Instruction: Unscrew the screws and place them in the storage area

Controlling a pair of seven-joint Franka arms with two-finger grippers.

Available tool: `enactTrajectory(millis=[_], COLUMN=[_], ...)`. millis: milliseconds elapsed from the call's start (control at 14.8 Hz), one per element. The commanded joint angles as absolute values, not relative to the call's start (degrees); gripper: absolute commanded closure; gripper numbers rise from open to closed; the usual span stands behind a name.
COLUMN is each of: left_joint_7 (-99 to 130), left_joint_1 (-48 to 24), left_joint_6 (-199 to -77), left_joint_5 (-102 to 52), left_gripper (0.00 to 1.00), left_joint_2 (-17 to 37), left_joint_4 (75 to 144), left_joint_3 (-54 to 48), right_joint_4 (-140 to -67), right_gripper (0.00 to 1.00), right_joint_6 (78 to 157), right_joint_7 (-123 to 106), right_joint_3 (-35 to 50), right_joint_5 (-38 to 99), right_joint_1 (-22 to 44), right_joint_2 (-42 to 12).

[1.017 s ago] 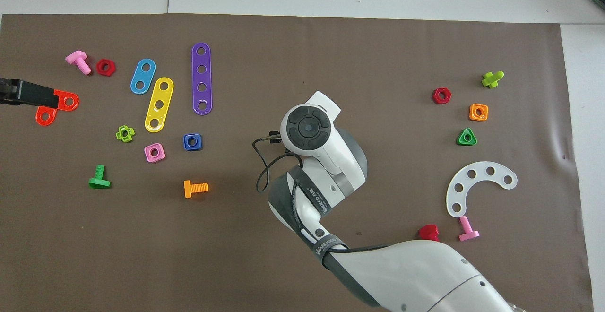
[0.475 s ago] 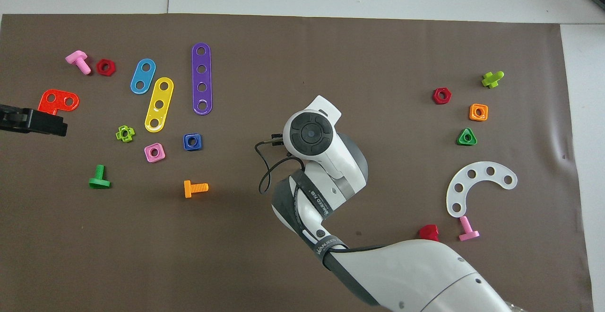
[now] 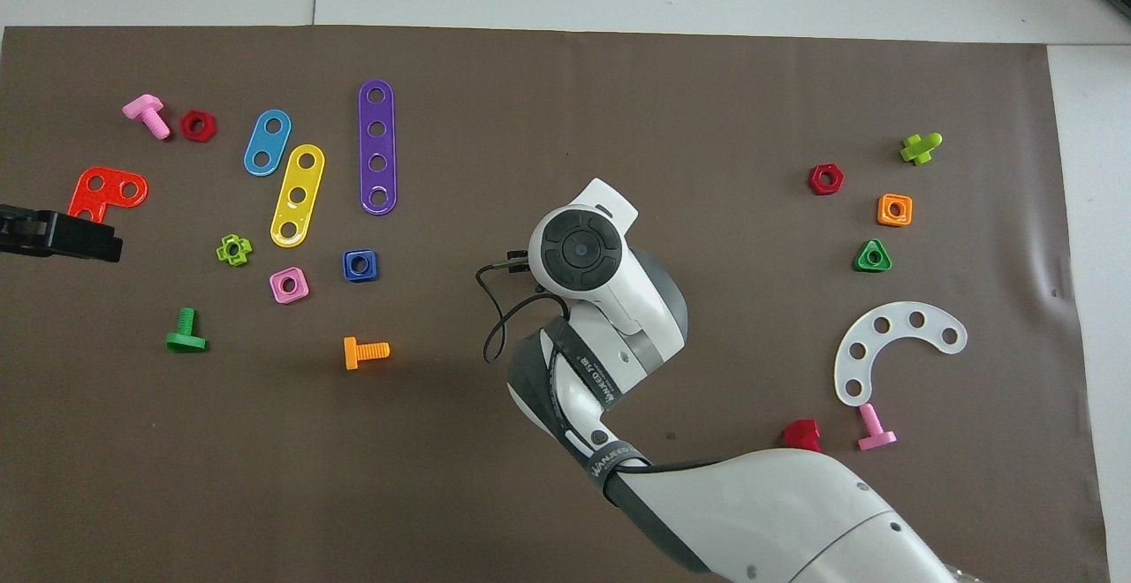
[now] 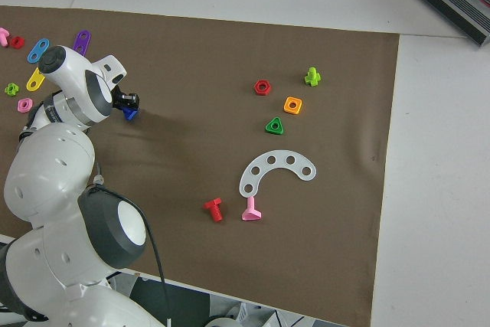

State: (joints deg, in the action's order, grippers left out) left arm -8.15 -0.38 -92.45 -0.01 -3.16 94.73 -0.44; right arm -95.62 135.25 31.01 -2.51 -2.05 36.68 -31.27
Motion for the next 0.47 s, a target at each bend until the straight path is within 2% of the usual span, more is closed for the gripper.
enactTrajectory(millis=[0,271,339,407], left_joint_7=[-8.4,-8.5,-8.4,-8.4], left_joint_1=[0.2,0.3,0.3,0.2], left_joint_6=[-92.1,-92.2,-92.3,-92.2], left_joint_5=[-0.3,-0.3,-0.3,-0.3], left_gripper=[0.00,0.00,0.00,0.00], left_joint_2=[-4.9,-4.9,-4.9,-4.9], left_joint_4=[96.4,96.4,96.4,96.4], left_joint_3=[-0.7,-0.7,-0.7,-0.7], right_joint_4=[-96.2,-96.2,-96.2,-96.2], right_gripper=[0.55,0.56,0.59,0.66], right_joint_6=[134.5,134.4,134.4,134.4], right_joint_7=[32.5,32.5,32.4,32.4], right_joint_3=[-2.4,-2.4,-2.4,-2.4], right_joint_5=[-3.2,-3.2,-3.2,-3.2], right_joint_1=[36.7,36.7,36.7,36.7], right_joint_2=[-30.2,-30.2,-30.2,-30.1])
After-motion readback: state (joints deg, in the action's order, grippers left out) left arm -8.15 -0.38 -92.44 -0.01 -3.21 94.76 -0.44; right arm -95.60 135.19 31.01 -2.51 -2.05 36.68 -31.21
